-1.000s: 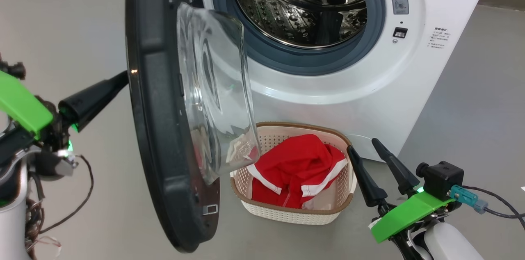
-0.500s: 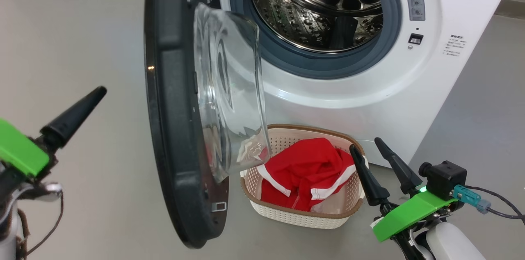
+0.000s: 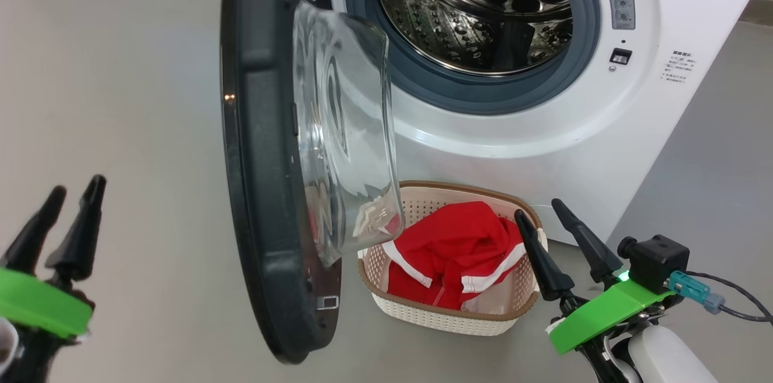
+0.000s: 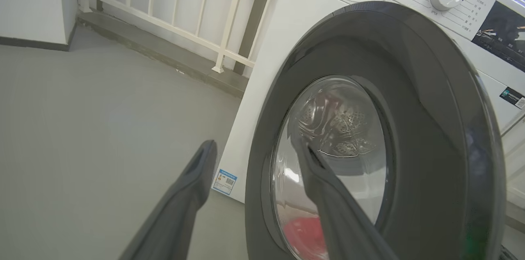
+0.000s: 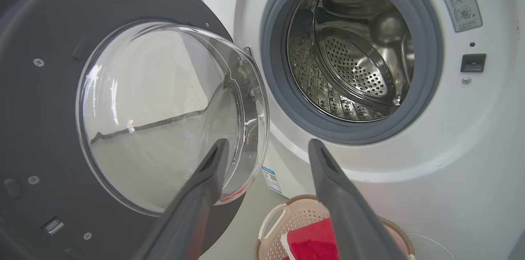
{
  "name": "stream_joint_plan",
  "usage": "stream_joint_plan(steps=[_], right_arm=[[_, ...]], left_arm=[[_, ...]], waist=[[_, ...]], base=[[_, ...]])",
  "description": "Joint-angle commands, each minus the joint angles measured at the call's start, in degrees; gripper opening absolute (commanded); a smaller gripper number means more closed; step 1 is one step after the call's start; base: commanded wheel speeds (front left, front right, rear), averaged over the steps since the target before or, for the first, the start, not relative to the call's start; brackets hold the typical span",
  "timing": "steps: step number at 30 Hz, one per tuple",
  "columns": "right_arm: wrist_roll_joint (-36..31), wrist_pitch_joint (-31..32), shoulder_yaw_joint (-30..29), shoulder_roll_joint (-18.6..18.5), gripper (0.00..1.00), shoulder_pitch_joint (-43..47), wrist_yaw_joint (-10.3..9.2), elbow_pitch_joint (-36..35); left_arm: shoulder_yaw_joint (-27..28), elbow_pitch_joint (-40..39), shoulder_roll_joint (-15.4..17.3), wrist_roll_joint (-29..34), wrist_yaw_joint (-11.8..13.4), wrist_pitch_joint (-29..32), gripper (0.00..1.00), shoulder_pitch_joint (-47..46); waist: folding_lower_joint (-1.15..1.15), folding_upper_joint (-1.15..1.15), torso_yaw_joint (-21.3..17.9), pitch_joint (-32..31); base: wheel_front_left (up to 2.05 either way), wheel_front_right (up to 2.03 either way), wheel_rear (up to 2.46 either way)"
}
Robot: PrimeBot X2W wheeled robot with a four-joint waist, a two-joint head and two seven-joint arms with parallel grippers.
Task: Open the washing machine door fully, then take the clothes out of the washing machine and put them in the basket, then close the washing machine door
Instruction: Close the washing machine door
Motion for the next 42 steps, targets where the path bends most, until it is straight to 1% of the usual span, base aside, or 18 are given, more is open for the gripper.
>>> stream_joint_plan(steps=[1, 6, 8, 10, 18, 22, 26, 29, 37, 40, 42], right_arm=[[-0.31, -0.26, 0.79, -0.18, 1.0, -0.24, 0.09, -1.6], [-0.4, -0.26, 0.67, -0.1, 1.0, -0.34, 0.09, -1.9], [-0.48, -0.26, 0.62, -0.13, 1.0, -0.36, 0.09, -2.04], [-0.57, -0.26, 0.61, -0.15, 1.0, -0.37, 0.09, -2.15], [-1.12, -0.26, 0.77, -0.18, 1.0, -0.45, 0.09, -2.29], [-1.25, -0.26, 0.66, -0.19, 1.0, -0.42, 0.09, -2.34], [-1.41, -0.26, 0.53, -0.21, 1.0, -0.23, 0.09, -2.36], [-1.45, -0.26, 0.5, -0.2, 1.0, -0.18, 0.09, -2.34], [-1.43, -0.26, 0.51, 0.01, 1.0, -0.4, 0.09, -2.19], [-1.33, -0.26, 0.39, 0.07, 1.0, -0.37, 0.09, -2.12], [-1.29, -0.26, 0.32, 0.08, 1.0, -0.32, 0.09, -2.04]], left_arm=[[2.61, -1.61, 1.83, 1.81, -0.86, -1.81, 1.0, -0.8], [2.19, 0.29, 0.2, 7.9, -1.68, -10.87, 1.0, 4.03], [1.64, 1.58, 0.57, 12.37, -1.78, -15.22, 1.0, 5.51], [1.07, 2.62, -0.75, 14.12, -1.53, -18.51, 1.0, 6.74], [-0.9, 5.07, -3.38, 19.74, 0.21, -26.56, 1.0, 10.53], [-1.66, 5.79, -3.96, 22.97, 1.48, -30.27, 1.0, 11.86], [-1.77, 6.51, -4.91, 23.84, 2.35, -31.81, 1.0, 12.55], [-1.75, 7.03, -5.14, 23.8, 2.32, -32.28, 1.0, 12.62], [-1.65, 7.13, -4.46, 23.64, 2.48, -32.11, 1.0, 11.8], [-1.79, 7.02, -4.63, 22.94, 2.38, -31.54, 1.0, 11.66], [-1.4, 6.27, -5.48, 20.43, 1.83, -30.51, 0.98, 11.04]], waist=[[0.0, 0.0, -0.19, 0.06], [0.0, 0.0, -0.58, 0.23], [0.0, 0.0, -0.73, 0.3], [0.0, 0.0, -0.87, 0.37], [0.0, 0.0, -1.37, 0.65], [0.0, 0.0, -1.64, 0.78], [0.0, 0.0, -1.71, 0.78], [0.0, 0.0, -1.74, 0.8], [0.0, 0.0, -1.94, 0.73], [0.0, 0.0, -2.04, 0.7], [0.0, 0.0, -2.02, 0.62]], base=[[0.0, 0.0, 0.0], [0.0, 0.0, 0.0], [0.0, 0.0, 0.0], [0.0, 0.0, 0.0], [0.0, 0.0, 0.0], [0.0, 0.0, 0.0], [0.0, 0.0, 0.0], [0.0, 0.0, 0.0], [0.0, 0.0, 0.0], [0.0, 0.0, 0.0], [0.0, 0.0, 0.0]])
